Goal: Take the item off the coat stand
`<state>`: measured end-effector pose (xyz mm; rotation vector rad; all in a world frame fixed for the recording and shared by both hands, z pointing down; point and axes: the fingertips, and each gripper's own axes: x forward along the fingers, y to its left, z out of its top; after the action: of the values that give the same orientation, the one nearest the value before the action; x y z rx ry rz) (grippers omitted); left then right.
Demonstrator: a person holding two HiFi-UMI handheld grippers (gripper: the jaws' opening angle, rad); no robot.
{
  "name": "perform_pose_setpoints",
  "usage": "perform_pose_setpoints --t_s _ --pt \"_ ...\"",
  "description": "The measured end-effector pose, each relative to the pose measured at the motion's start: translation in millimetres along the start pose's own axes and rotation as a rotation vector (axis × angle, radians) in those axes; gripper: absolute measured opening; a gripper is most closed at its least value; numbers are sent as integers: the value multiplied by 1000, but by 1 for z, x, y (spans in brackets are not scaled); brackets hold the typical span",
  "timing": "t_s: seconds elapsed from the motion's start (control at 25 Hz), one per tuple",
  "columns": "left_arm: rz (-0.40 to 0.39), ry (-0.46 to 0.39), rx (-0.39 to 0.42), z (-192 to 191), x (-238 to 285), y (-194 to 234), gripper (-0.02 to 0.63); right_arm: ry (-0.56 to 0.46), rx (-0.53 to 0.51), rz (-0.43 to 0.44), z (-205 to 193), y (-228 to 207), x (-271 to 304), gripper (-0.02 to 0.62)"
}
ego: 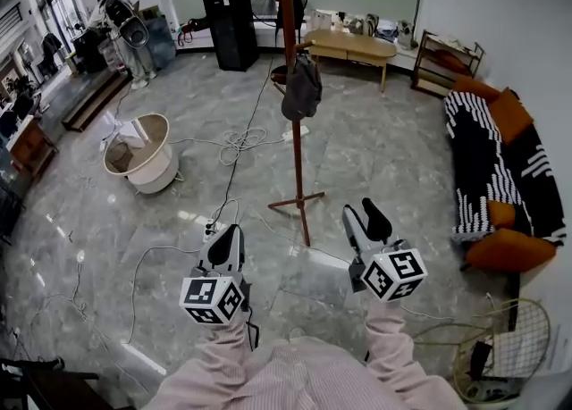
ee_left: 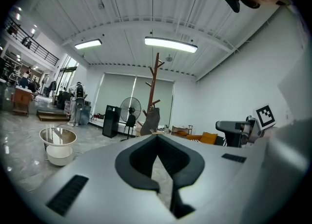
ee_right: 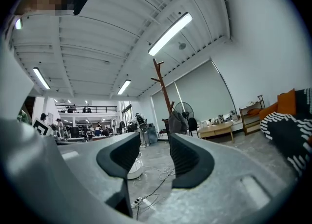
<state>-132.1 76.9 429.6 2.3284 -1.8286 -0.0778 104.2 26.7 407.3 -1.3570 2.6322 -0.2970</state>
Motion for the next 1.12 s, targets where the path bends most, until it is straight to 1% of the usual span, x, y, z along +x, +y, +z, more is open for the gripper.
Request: perform_pose_setpoints --t_s 0.24,0.36,0.56,0.68,0.8,1.12 --pt "-47 19 -6 -5 35 11 2 5 -1 -29 -7 -13 26 181" --pt "-55 33 -9 -3 48 16 2 14 0 -37 -6 -18 39 182" --pt "-49 53 -20 -13 71 27 2 8 19 -87 -14 -39 60 182" --pt "-31 55 -27 -15 94 41 2 15 26 -78 -18 -52 83 181" --pt "-26 51 -25 -9 123 53 2 5 34 -72 -13 -67 112 182" --pt "-39 39 -9 24 212 65 2 -17 53 -21 18 -106 195 181"
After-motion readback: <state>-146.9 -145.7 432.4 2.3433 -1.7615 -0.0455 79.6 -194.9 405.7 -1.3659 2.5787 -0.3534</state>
